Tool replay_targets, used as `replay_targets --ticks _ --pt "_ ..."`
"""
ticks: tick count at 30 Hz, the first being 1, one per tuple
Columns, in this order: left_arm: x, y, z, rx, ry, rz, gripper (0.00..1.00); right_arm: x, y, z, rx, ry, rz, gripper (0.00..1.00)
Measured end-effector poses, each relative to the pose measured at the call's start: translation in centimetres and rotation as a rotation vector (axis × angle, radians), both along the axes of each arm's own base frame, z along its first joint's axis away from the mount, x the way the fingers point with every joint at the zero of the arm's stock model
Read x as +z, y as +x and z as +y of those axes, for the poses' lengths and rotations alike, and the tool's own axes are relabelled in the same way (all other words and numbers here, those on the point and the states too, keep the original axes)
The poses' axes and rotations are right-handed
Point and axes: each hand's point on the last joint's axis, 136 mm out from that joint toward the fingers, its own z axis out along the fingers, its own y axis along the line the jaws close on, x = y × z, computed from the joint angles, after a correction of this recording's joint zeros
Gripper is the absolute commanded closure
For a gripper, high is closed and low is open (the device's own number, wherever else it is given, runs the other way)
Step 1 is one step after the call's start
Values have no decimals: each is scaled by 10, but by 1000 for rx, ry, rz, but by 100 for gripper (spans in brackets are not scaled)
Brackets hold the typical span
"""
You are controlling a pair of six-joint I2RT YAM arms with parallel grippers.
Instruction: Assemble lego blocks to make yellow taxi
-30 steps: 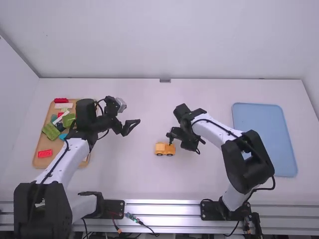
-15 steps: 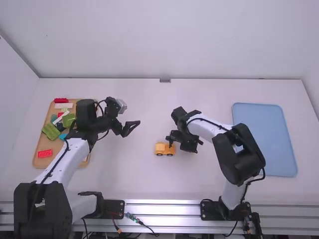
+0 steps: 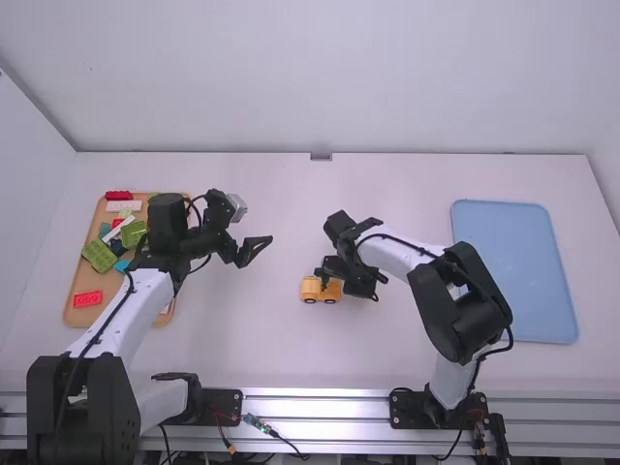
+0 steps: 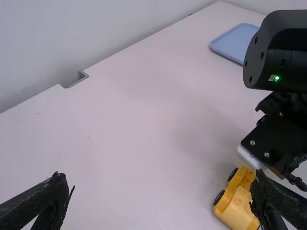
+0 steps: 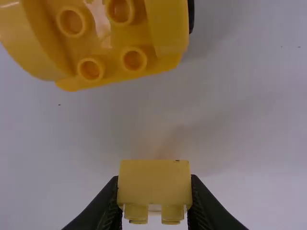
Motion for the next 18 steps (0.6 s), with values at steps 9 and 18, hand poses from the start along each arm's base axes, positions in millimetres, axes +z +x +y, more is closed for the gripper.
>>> replay_targets --ticks 9,18 --pt "0 0 0 0 0 0 1 0 3 -5 -47 24 12 61" --pt "0 0 0 -1 0 0 1 0 2 -5 -56 25 15 1"
